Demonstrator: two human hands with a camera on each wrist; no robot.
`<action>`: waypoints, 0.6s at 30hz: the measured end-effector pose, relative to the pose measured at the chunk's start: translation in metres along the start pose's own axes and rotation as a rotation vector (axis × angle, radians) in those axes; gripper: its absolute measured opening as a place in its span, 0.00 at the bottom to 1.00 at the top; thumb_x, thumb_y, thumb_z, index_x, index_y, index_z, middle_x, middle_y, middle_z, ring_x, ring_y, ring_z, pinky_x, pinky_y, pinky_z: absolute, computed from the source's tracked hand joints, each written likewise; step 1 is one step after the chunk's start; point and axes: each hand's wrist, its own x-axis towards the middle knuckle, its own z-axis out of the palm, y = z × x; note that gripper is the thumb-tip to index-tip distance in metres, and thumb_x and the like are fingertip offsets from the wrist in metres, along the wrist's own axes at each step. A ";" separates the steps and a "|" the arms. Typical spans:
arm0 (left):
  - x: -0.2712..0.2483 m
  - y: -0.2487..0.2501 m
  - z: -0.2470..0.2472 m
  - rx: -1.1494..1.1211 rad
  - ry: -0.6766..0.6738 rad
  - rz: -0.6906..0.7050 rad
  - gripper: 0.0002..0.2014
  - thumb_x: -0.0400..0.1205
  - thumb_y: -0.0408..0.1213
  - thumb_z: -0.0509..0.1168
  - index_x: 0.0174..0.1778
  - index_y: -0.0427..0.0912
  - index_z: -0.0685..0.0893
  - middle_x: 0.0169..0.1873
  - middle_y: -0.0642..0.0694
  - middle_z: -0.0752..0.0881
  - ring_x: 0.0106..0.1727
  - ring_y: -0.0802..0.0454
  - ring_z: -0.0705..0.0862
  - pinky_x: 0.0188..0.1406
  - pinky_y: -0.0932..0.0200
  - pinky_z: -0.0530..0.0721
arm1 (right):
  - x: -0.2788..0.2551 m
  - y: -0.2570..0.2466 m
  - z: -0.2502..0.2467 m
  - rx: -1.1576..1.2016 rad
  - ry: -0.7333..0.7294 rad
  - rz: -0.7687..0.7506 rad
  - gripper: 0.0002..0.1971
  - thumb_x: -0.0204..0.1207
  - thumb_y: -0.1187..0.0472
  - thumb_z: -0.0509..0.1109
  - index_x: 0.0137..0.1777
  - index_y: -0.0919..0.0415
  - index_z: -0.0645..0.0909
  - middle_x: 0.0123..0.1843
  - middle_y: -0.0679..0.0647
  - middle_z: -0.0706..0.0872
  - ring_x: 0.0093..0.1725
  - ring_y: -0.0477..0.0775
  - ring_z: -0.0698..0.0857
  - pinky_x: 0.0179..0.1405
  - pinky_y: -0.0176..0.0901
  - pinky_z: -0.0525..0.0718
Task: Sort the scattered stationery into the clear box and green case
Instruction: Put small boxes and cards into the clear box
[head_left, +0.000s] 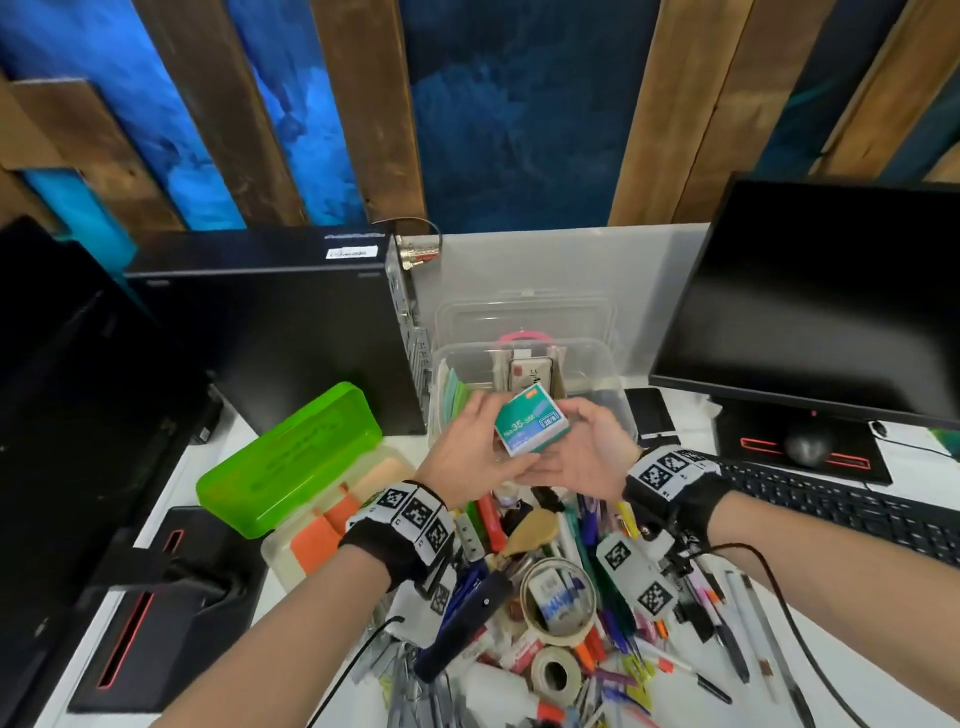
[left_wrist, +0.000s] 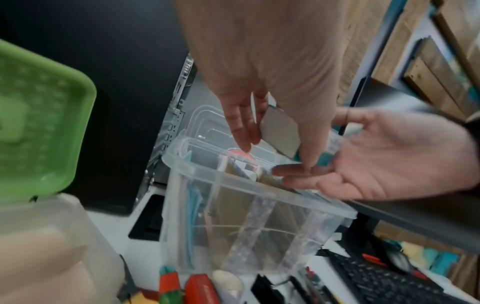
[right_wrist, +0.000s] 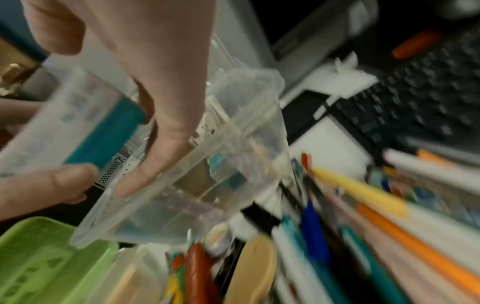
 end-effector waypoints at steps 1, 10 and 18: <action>0.002 -0.004 0.000 0.016 0.003 0.010 0.35 0.74 0.52 0.73 0.75 0.45 0.68 0.63 0.49 0.73 0.61 0.59 0.74 0.64 0.60 0.77 | 0.002 -0.003 0.000 -0.054 0.018 -0.008 0.28 0.73 0.47 0.60 0.68 0.64 0.77 0.62 0.69 0.83 0.58 0.70 0.83 0.64 0.66 0.79; 0.052 -0.021 -0.003 0.048 -0.165 -0.022 0.35 0.73 0.47 0.74 0.75 0.45 0.70 0.60 0.46 0.75 0.62 0.50 0.76 0.63 0.56 0.75 | 0.037 -0.054 -0.021 -1.767 0.099 -0.268 0.35 0.65 0.51 0.80 0.70 0.56 0.70 0.63 0.51 0.75 0.61 0.49 0.76 0.60 0.43 0.76; 0.077 -0.031 0.007 0.361 -0.240 -0.258 0.53 0.71 0.60 0.72 0.83 0.43 0.48 0.80 0.41 0.60 0.78 0.41 0.62 0.77 0.37 0.60 | 0.088 -0.093 -0.025 -2.011 0.311 -0.211 0.30 0.63 0.42 0.77 0.62 0.54 0.76 0.56 0.51 0.83 0.55 0.53 0.78 0.51 0.47 0.80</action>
